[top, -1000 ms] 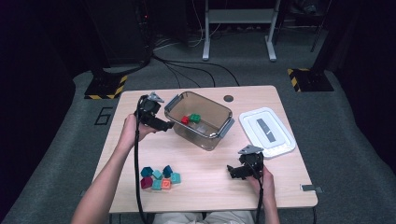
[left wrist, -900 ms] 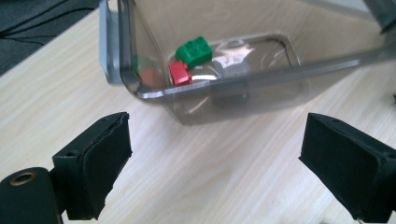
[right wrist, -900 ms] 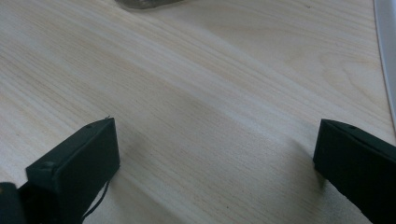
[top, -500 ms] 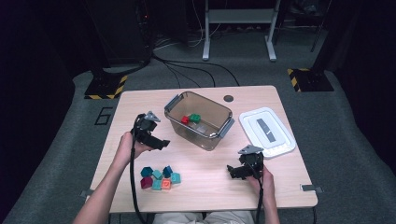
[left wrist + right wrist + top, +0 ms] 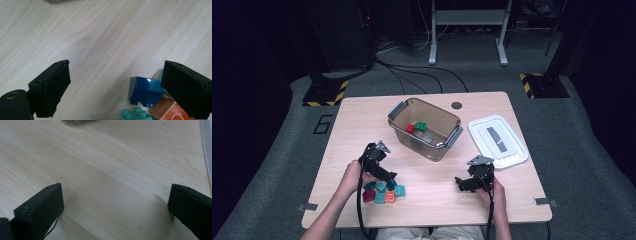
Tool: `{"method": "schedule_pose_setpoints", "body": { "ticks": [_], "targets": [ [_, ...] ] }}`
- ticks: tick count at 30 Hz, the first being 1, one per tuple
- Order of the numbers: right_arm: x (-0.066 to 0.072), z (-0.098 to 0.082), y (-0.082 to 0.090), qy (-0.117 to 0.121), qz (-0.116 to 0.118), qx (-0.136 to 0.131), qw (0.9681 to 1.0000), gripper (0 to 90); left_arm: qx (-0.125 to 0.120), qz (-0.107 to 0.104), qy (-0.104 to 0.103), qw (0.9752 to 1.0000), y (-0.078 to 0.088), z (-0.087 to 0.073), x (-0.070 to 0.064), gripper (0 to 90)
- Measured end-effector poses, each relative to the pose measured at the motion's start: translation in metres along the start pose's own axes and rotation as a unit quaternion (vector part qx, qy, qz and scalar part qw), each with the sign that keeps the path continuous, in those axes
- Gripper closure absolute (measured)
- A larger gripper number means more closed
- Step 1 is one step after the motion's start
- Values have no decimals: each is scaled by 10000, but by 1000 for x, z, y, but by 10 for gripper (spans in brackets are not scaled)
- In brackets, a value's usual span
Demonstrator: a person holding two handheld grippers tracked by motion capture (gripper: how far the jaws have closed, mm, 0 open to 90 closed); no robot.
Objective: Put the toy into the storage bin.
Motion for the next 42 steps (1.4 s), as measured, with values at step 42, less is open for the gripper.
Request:
{"method": "schedule_pose_setpoints", "body": {
  "ticks": [42],
  "targets": [
    [0,0,0,34,-8,-1,10000,0,493,47,89,9987,-37,-15,-4,0]
  ]
}}
Point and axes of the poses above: each handheld gripper's, and its own axes: y roughly backward along the jaws, z roughly out of its top, x roughly to its left, the point moved 1 cm from there along -y, roughly forward along the jaws, and after that the axes turned 2 degrees about z, right-handed, at the moved point
